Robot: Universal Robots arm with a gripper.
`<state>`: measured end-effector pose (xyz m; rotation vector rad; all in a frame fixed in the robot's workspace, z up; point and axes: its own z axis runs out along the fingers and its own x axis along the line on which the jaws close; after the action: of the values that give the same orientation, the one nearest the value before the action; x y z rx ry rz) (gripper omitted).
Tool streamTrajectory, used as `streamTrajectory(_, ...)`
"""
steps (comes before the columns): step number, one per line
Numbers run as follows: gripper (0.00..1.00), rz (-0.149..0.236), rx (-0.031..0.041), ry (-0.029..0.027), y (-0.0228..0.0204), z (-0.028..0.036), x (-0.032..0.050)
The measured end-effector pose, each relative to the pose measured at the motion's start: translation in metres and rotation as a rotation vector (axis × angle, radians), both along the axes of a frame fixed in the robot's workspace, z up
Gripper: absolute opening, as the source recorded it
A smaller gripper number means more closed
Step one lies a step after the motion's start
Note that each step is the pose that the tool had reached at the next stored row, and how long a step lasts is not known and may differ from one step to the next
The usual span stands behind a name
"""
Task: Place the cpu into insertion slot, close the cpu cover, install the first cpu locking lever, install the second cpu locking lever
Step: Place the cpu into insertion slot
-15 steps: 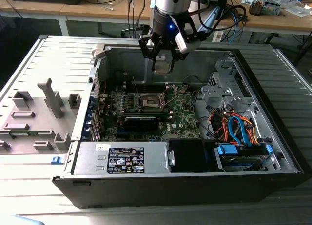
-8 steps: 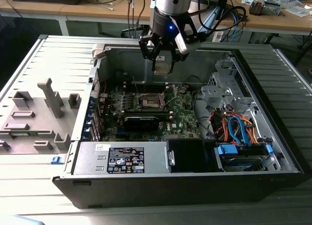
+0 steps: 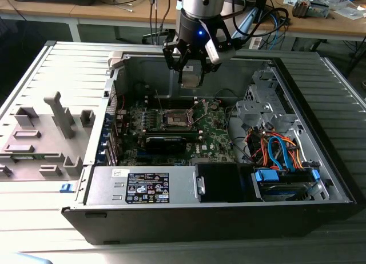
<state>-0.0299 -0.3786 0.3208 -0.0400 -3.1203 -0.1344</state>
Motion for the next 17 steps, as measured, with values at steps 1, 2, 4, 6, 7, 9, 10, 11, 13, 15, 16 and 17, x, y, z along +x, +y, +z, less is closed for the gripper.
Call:
streamTrajectory(1,0.54,0.0,0.0,0.0,-0.0001,-0.0001,0.0)
streamTrajectory(2,0.54,0.0,0.0,0.0,-0.0003,-0.0002,0.0)
streamTrajectory(4,0.54,0.0,0.0,0.0,-0.0006,-0.0005,0.0)
streamTrajectory(6,0.54,0.0,-0.0001,0.0,-0.0008,-0.0007,-0.0001)
streamTrajectory(7,0.54,0.0,-0.0001,0.0,-0.001,-0.0009,-0.0001)
streamTrajectory(9,0.54,0.0,-0.0003,0.0,-0.0015,-0.0012,-0.0001)
streamTrajectory(10,0.54,0.0,-0.0004,0.0,-0.0018,-0.0014,-0.0002)
streamTrajectory(11,0.54,0.0,-0.0005,0.0,-0.0021,-0.0015,-0.0002)
streamTrajectory(13,0.54,0.0,-0.0006,0.0,-0.0027,-0.0018,-0.0002)
streamTrajectory(15,0.54,0.0,-0.0006,0.0,-0.0034,-0.0022,-0.0003)
streamTrajectory(16,0.54,0.0,-0.0006,0.0,-0.0037,-0.0024,-0.0003)
streamTrajectory(17,0.54,0.0,-0.0007,0.0,-0.004,-0.0026,-0.0003)
